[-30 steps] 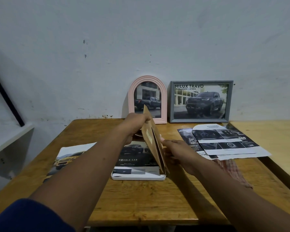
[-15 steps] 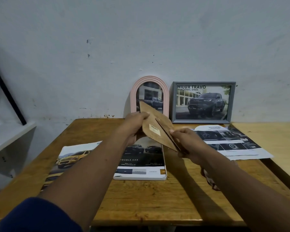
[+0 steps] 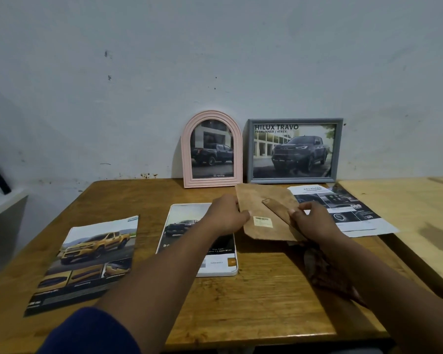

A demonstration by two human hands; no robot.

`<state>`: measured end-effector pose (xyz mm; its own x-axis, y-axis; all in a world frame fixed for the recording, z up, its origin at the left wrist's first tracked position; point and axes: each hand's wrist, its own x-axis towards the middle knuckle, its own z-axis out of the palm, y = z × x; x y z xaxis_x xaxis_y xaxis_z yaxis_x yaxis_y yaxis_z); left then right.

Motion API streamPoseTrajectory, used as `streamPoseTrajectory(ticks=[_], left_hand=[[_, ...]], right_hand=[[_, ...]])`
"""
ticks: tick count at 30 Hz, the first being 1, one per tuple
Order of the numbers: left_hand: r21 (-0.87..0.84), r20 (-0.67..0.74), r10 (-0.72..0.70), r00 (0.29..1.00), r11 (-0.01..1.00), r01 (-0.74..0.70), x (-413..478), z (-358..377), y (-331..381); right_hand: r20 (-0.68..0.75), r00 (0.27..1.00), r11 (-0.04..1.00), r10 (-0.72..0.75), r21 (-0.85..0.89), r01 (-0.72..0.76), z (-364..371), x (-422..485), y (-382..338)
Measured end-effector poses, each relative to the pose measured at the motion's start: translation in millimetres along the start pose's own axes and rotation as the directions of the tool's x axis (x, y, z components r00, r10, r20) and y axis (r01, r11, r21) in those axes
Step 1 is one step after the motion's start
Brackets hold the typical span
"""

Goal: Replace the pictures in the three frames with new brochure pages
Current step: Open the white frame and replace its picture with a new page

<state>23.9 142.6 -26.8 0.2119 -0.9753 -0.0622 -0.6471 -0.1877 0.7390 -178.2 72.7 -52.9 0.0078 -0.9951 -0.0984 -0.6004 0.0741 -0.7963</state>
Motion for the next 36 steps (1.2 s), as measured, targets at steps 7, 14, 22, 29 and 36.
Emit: streamPoseTrajectory(ticks=[7,14,22,29,36], left_hand=[[0.31,0.107,0.022,0.994,0.949,-0.055,-1,24,-7],[0.49,0.059,0.092,0.994,0.865,-0.109,-7,21,-13],[0.379,-0.135,0.188,0.973,0.917,-0.124,-27,-15,-39],[0.324,-0.36,-0.004,0.933,0.937,0.129,-46,-69,-118],[0.369,-0.286,-0.03,0.958,0.919,0.139,-57,-67,-144]], right_hand=[[0.045,0.999,0.977,-0.027,-0.209,0.036,-14,1,13],[0.119,0.991,0.901,-0.058,-0.421,0.103,-9,-10,-4],[0.141,0.986,0.713,-0.084,-0.683,0.158,2,-28,-21],[0.274,0.889,0.717,-0.366,-0.526,0.458,59,-55,-63],[0.283,0.884,0.69,-0.372,-0.553,0.467,112,-70,-64]])
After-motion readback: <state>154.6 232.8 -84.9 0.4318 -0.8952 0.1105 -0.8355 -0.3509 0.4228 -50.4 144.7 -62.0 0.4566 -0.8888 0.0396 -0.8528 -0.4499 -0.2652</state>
